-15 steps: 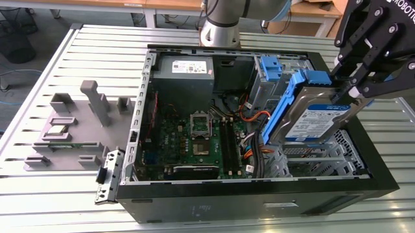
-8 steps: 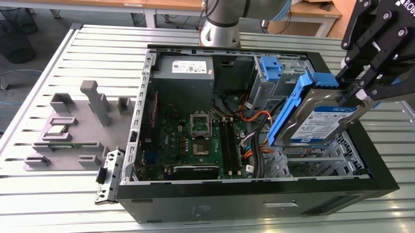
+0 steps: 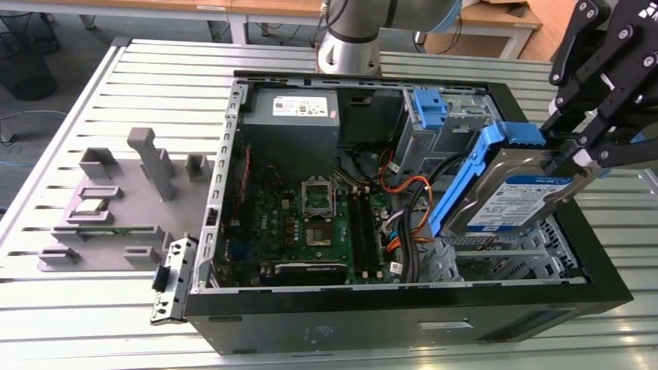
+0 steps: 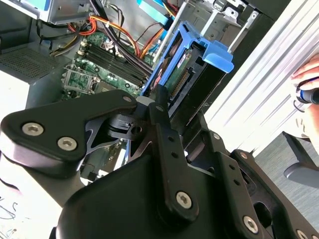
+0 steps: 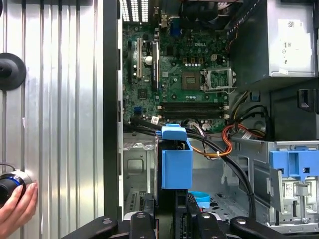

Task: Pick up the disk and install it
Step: 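Insert the disk into the insertion slot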

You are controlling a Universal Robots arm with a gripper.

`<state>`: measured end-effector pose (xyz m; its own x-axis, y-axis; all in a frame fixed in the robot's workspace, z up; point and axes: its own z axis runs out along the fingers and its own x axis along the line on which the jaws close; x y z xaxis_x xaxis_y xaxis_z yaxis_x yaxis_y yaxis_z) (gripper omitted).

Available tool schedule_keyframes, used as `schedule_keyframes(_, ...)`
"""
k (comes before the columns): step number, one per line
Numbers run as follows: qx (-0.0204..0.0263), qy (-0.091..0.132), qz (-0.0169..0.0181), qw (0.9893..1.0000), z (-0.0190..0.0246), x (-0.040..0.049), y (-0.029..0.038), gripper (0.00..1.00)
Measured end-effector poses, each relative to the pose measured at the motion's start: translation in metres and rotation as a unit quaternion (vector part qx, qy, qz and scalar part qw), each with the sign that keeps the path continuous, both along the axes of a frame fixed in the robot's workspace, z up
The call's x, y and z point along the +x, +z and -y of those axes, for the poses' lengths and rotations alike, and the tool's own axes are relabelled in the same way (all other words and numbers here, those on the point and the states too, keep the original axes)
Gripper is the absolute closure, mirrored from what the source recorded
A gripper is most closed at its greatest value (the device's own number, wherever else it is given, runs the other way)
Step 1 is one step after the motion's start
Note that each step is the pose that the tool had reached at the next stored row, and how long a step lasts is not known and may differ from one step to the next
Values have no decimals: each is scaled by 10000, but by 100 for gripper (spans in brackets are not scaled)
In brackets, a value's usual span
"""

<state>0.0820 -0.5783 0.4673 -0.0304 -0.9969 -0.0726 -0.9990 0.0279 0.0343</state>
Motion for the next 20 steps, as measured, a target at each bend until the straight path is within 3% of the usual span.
schedule_keyframes(11, -1, 0, 0, 10000, 39, 116, -31, 65)
schedule_keyframes(20, 0, 0, 0, 10000, 44, 194, -53, 65)
